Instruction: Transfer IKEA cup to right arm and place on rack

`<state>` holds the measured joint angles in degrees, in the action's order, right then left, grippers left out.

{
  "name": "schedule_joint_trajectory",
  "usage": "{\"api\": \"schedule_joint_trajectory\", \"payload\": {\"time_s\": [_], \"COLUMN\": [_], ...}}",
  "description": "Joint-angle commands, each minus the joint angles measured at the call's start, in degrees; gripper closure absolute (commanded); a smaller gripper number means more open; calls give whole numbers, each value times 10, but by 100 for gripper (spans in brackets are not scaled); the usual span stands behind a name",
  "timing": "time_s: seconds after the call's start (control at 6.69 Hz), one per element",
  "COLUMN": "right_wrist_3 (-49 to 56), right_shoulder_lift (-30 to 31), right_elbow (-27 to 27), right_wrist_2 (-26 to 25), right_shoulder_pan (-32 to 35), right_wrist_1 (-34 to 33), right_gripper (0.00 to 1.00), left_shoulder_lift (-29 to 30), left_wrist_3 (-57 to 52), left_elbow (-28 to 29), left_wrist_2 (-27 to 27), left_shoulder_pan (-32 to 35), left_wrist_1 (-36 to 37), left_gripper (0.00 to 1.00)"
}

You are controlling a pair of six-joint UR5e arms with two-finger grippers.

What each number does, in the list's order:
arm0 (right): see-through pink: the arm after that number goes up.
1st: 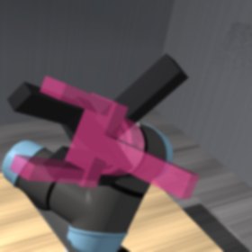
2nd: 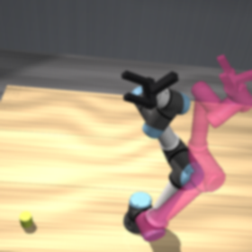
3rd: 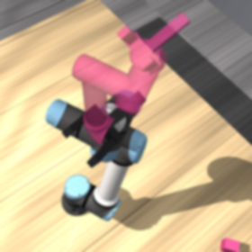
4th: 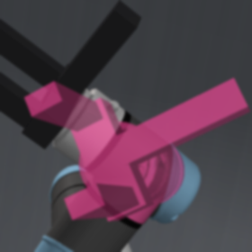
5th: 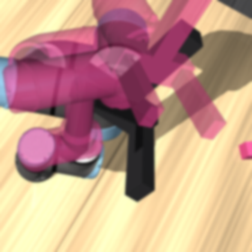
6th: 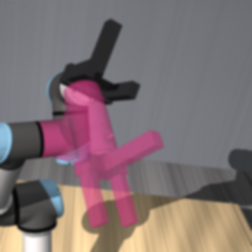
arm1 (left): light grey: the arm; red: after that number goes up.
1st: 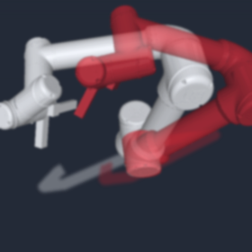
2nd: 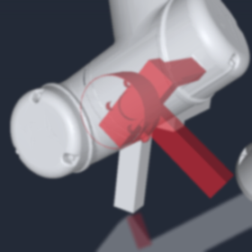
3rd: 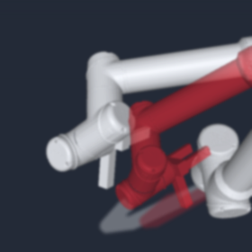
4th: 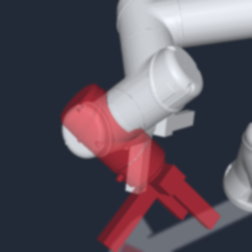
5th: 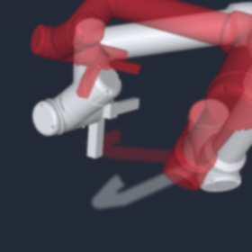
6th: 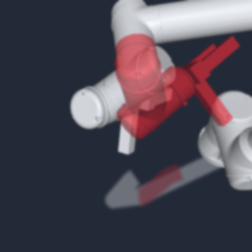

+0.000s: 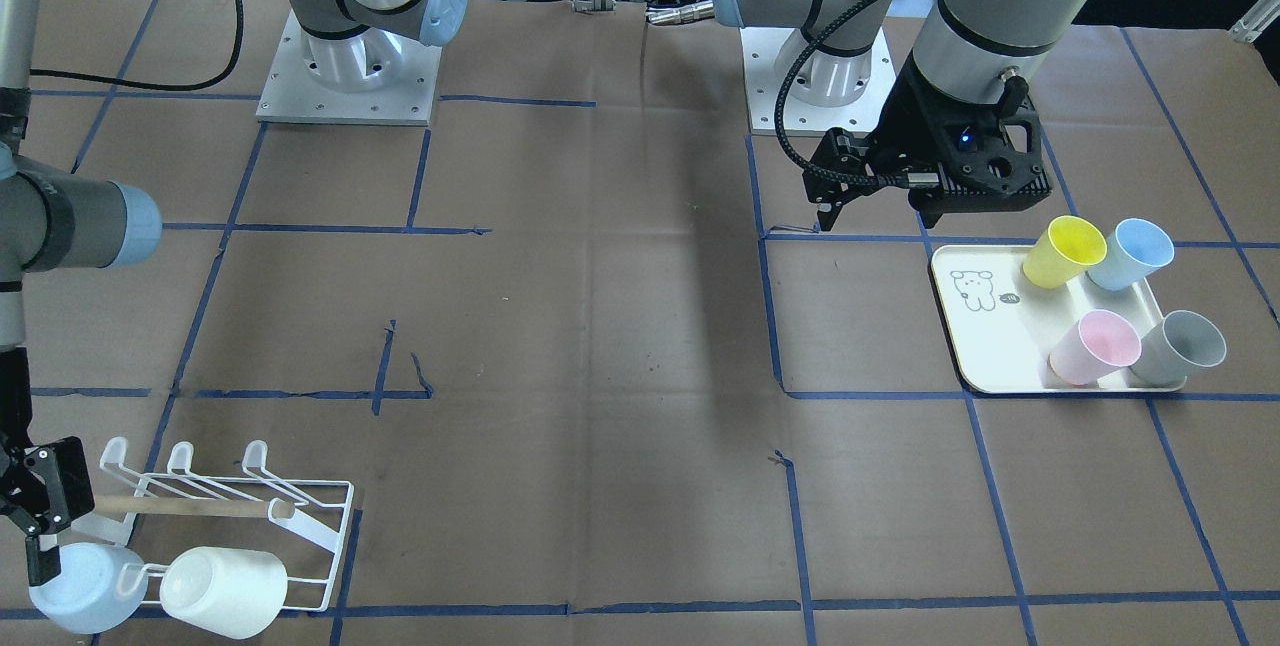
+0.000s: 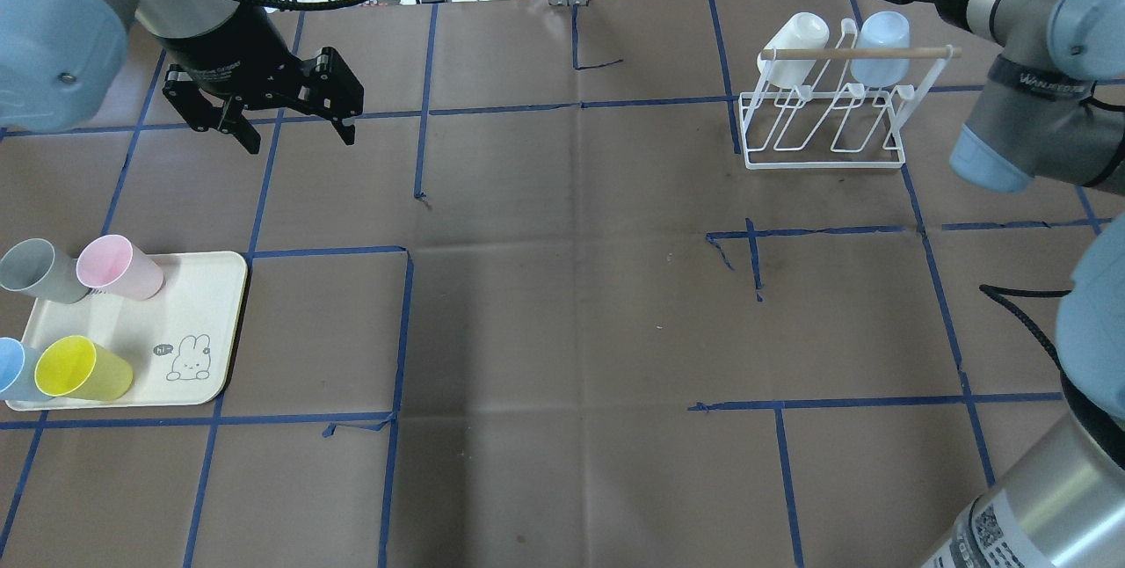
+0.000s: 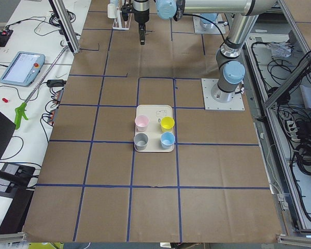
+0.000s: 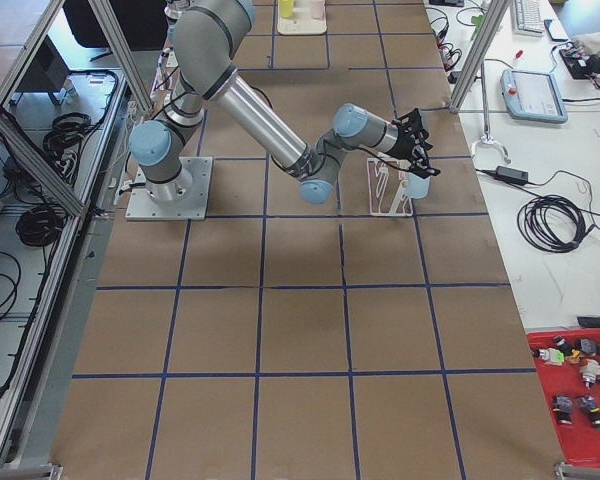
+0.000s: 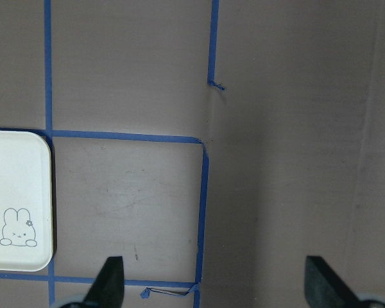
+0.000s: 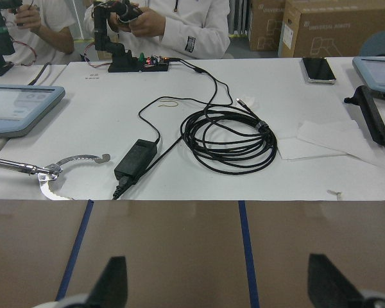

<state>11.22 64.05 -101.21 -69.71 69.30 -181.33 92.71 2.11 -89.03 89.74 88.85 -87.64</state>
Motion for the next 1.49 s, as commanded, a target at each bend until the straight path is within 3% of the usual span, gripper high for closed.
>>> {"api": "schedule_joint_trajectory", "payload": {"time_s": [0.0,0.15,0.45,0.6,0.9,1.05,1.34], "right_wrist_3": [2,-1,-2,-2,-15,-66,-136], "right_shoulder_lift": [73,105,169,193,219,216,221], "right_elbow": [4,7,28,40,74,106,116], "right_wrist_2": [-1,0,-16,-51,-130,-170,-174], "right_shoulder_pan": [2,4,28,34,81,128,200], "right_wrist_1": [163,243,483,589,735,791,806], "right_gripper": [0,0,0,0,0,0,0], "left_shoulder_lift": [1,0,1,0,1,1,1], "left_wrist_3": [2,2,2,2,3,3,4], "left_elbow": [0,0,0,0,0,0,-1], "left_wrist_2": [0,0,0,0,0,0,0], "left_shoulder_pan": [0,0,0,0,0,0,0], "left_wrist_1": [0,0,0,0,0,0,0], "left_gripper": [0,0,0,0,0,0,0]}}
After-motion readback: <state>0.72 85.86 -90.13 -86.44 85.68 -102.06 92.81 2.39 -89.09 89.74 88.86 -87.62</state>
